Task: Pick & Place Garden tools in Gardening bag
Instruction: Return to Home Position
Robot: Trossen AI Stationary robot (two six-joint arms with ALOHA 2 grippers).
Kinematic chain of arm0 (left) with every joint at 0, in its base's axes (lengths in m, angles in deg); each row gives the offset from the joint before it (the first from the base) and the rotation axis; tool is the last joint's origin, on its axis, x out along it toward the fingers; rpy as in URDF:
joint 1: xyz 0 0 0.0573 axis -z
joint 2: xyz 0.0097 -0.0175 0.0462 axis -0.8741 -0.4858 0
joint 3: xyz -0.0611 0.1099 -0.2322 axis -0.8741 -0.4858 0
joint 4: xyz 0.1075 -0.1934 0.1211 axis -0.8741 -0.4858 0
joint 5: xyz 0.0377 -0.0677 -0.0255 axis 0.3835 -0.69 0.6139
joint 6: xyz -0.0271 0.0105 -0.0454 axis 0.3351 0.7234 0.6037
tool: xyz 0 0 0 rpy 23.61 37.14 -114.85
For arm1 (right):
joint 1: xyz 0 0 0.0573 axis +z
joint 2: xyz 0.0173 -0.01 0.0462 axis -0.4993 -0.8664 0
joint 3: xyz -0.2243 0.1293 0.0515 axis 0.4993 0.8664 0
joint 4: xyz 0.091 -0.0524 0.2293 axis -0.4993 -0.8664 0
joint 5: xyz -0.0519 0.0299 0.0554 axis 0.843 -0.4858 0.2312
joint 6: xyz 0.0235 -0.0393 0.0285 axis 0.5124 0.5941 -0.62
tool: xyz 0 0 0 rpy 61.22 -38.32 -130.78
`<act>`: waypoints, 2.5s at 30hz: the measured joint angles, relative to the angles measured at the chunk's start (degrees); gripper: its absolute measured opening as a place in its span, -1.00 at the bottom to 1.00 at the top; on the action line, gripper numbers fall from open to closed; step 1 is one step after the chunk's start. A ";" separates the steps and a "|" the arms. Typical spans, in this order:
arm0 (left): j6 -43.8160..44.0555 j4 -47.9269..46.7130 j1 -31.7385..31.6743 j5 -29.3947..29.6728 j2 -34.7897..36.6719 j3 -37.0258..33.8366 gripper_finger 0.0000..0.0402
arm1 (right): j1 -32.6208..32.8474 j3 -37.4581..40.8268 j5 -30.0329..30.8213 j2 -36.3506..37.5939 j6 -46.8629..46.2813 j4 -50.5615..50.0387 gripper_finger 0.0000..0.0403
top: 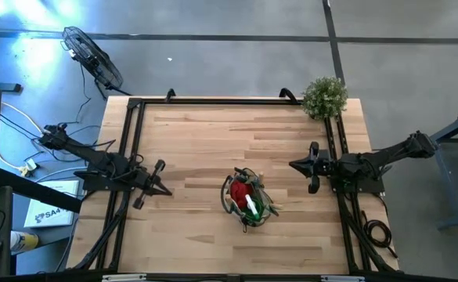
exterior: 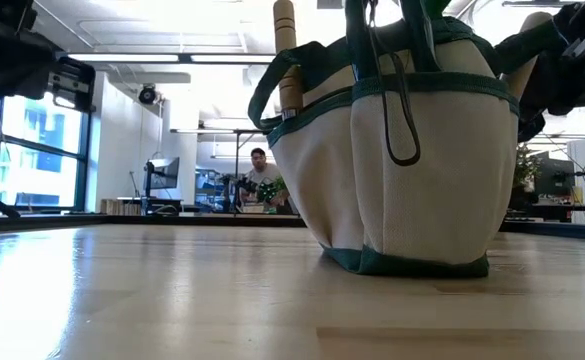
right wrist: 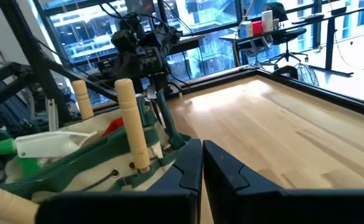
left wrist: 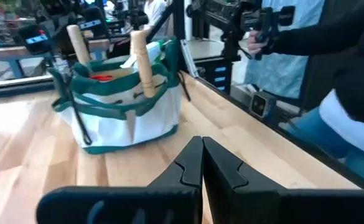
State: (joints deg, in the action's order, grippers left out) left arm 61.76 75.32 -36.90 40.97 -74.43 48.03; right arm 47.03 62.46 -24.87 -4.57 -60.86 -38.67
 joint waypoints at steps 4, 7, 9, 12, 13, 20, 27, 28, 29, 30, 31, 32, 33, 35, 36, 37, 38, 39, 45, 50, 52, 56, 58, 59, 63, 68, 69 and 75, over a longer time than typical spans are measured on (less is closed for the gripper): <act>0.86 -1.11 0.02 -0.69 0.00 -0.45 -1.00 | 0.00 0.02 0.02 0.00 0.52 -0.02 -0.98; 0.44 -1.10 0.00 -3.67 0.01 -0.51 -1.00 | 0.00 0.02 0.30 0.00 1.19 -0.02 -0.98; 0.23 -1.55 0.00 -4.81 0.00 -0.54 -1.00 | 0.00 0.04 2.04 0.02 1.40 -0.29 -0.98; 0.22 -3.26 0.00 -3.32 0.00 -0.58 -1.00 | 0.00 0.04 4.84 0.01 1.28 -2.51 -0.98; 0.23 -3.71 0.00 -2.69 0.00 -0.59 -1.00 | 0.00 0.07 5.16 0.02 1.27 -3.31 -0.98; 0.18 -5.44 0.00 2.36 0.00 -0.67 -1.00 | 0.02 0.07 4.37 0.00 1.05 -6.06 -0.98; -1.32 -6.49 0.00 5.50 -0.02 -0.71 -1.00 | 0.02 0.09 4.35 -0.17 -1.70 -8.35 -0.98; -1.30 -6.41 0.00 5.49 -0.01 -0.71 -1.00 | 0.02 0.09 4.33 -0.17 -1.53 -8.37 -0.98; -1.30 -6.37 0.00 5.49 0.00 -0.72 -1.00 | 0.04 0.09 4.33 -0.15 -1.40 -8.35 -0.98; -1.30 -6.38 0.00 5.50 -0.01 -0.73 -1.00 | 0.02 0.09 4.33 -0.16 -1.36 -8.35 -0.98; -1.33 -6.40 0.00 5.61 -0.05 -0.72 -1.00 | 0.02 0.11 4.34 -0.15 -1.39 -8.32 -0.98; -1.62 -6.36 0.00 5.81 -0.16 -0.73 -1.00 | 0.02 0.11 4.35 -0.15 -1.44 -8.26 -0.98; -2.36 -6.36 0.00 5.99 -0.30 -0.71 -1.00 | 0.02 0.11 4.35 -0.15 -1.47 -8.22 -0.98; -4.27 -6.38 0.00 6.14 -0.48 -0.72 -1.00 | 0.02 0.11 4.35 -0.15 -1.40 -8.22 -0.98; -4.85 -6.37 0.00 6.14 -0.47 -0.73 -1.00 | 0.02 0.11 4.35 -0.15 -1.39 -8.22 -0.98; -5.03 -6.36 0.00 6.03 -0.46 -0.73 -1.00 | 0.02 0.11 4.35 -0.15 -1.38 -8.22 -0.98; -5.13 -6.36 0.00 5.91 -0.46 -0.73 -1.00 | 0.02 0.11 4.35 -0.15 -1.38 -8.22 -0.98; -5.17 -6.38 0.00 5.79 -0.46 -0.73 -1.00 | 0.02 0.11 4.35 -0.15 -1.37 -8.21 -0.98; -5.19 -6.37 0.00 5.73 -0.46 -0.73 -1.00 | 0.04 0.11 4.36 -0.15 -1.33 -8.20 -0.98; -5.21 -6.38 0.00 5.72 -0.46 -0.73 -1.00 | 0.16 0.11 4.17 -0.15 -1.33 -8.15 -0.98; -5.21 -6.38 0.00 5.76 -0.46 -0.73 -1.00 | 0.15 0.11 4.28 -0.15 -1.33 -8.17 -0.98; -5.23 -6.39 0.00 5.75 -0.40 -0.73 -1.00 | 0.17 0.11 4.28 -0.06 -1.33 -8.15 -0.98; -5.23 -6.38 0.00 5.76 -0.37 -0.73 -1.00 | 0.22 0.11 4.30 0.16 -1.32 -8.15 -0.98; -5.23 -6.38 0.00 5.76 -0.37 -0.73 -1.00 | 0.22 0.11 4.31 0.33 -1.31 -8.15 -0.98; -5.23 -6.43 0.00 5.76 0.85 -0.73 -1.00 | 0.22 0.11 4.32 1.67 -1.31 -8.15 -0.98; -5.25 -6.57 0.00 5.71 6.81 -0.73 -1.00 | 0.22 0.11 4.34 4.13 -1.31 -8.14 -0.98; -5.25 -6.53 0.00 5.73 8.59 -0.73 -1.00 | 0.22 0.11 4.35 4.83 -1.31 -8.14 -0.98; -5.35 -5.54 0.00 5.72 12.44 0.35 -1.00 | 0.21 0.11 4.36 11.20 -1.31 -8.13 -0.98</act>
State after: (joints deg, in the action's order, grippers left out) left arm 56.40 69.78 -36.90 46.69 -61.99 48.37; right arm 47.25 62.57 -20.51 6.63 -62.17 -46.80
